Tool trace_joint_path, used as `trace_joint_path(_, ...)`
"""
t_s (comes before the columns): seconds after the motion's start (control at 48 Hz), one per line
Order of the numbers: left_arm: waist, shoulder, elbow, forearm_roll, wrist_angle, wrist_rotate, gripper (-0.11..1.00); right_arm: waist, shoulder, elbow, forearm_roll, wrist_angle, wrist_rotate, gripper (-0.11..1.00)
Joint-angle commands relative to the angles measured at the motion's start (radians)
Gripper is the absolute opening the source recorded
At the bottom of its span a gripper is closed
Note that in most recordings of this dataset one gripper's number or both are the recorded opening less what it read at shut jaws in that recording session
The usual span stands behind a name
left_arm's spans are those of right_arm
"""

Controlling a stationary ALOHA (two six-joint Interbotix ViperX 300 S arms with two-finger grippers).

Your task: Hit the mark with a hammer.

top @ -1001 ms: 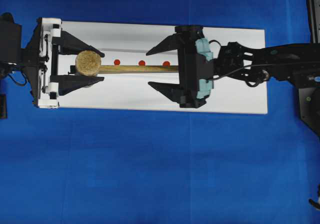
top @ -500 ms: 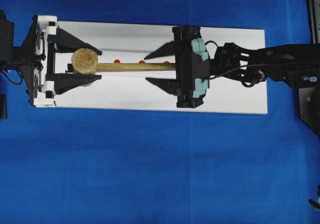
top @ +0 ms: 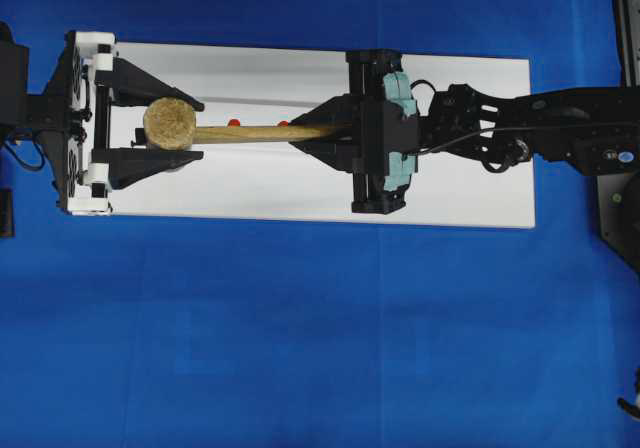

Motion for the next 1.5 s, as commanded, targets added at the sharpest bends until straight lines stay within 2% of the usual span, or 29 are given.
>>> trace_joint_path(0.0,-0.002,-0.006,-0.028,-0.003,-0.011,0.003,0.48,0.005,-0.011,-0.028,0.002,-0.009,-0.006,0.02)
trace_joint_path(0.229,-0.009,-0.006,-0.023,-0.003,-0.011,-0.003,0.47,0.006,-0.011,-0.028,0.017,-0.005,-0.005,0.02)
trace_joint_path(0.271,-0.009,-0.006,-0.021,-0.003,-0.011,-0.003,0.54,0.006,-0.011,-0.028,0.018,-0.005,-0.005,0.02)
trace_joint_path(0.375,-0.009,-0.008,-0.020,-0.003,-0.008,-0.002,0.82,0.006,-0.012,-0.028,0.021,-0.005,-0.005,0.02)
trace_joint_path(0.417,-0.009,-0.009,-0.017,-0.003,-0.005,-0.002,0.86,0.006,-0.012,-0.026,0.023,-0.003,-0.006,0.02)
trace_joint_path(0.563,-0.009,-0.021,-0.009,-0.003,-0.003,-0.003,0.75,0.006,-0.023,-0.017,0.029,-0.003,-0.006,0.02)
trace_joint_path(0.876,-0.009,-0.155,0.055,-0.005,0.061,-0.006,0.76,0.006,-0.075,0.044,0.081,0.015,-0.005,0.02)
trace_joint_path(1.272,-0.009,-0.440,0.153,-0.006,0.293,-0.011,0.76,0.006,-0.110,0.086,0.127,0.031,-0.005,0.02)
trace_joint_path(1.48,-0.009,-0.477,0.166,-0.005,0.327,-0.011,0.76,0.006,-0.110,0.087,0.138,0.035,-0.005,0.02)
